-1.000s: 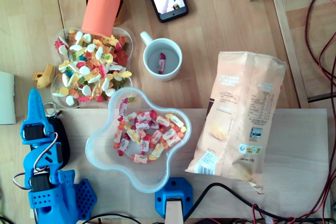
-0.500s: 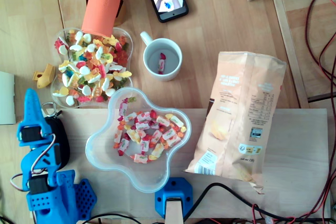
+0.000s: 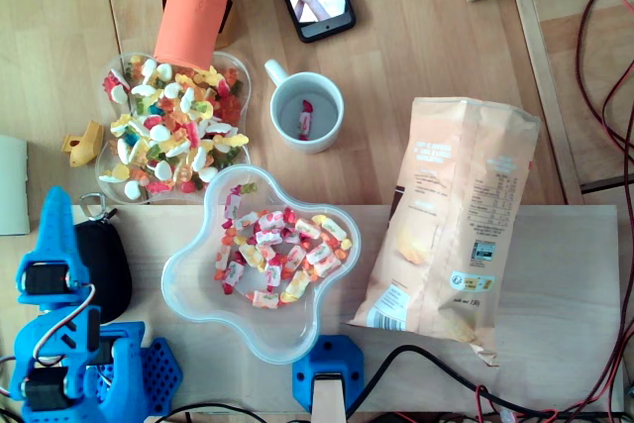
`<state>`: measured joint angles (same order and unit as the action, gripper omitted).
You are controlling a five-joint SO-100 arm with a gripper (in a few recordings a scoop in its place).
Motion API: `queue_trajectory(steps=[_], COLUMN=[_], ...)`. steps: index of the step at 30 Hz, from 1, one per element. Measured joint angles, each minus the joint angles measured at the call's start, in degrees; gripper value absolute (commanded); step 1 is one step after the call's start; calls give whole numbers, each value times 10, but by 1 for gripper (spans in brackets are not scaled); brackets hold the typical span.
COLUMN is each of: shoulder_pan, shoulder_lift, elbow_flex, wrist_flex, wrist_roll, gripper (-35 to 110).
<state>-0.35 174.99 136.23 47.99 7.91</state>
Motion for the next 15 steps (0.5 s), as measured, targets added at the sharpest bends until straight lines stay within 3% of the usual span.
queue_trajectory(steps=[11,15], shoulder_pan=[236,294], shoulder_lift=[-238,-288], elbow_flex=[-185,-188], wrist_flex=[269,297], wrist_roll=[-17,-62], gripper=[12,12])
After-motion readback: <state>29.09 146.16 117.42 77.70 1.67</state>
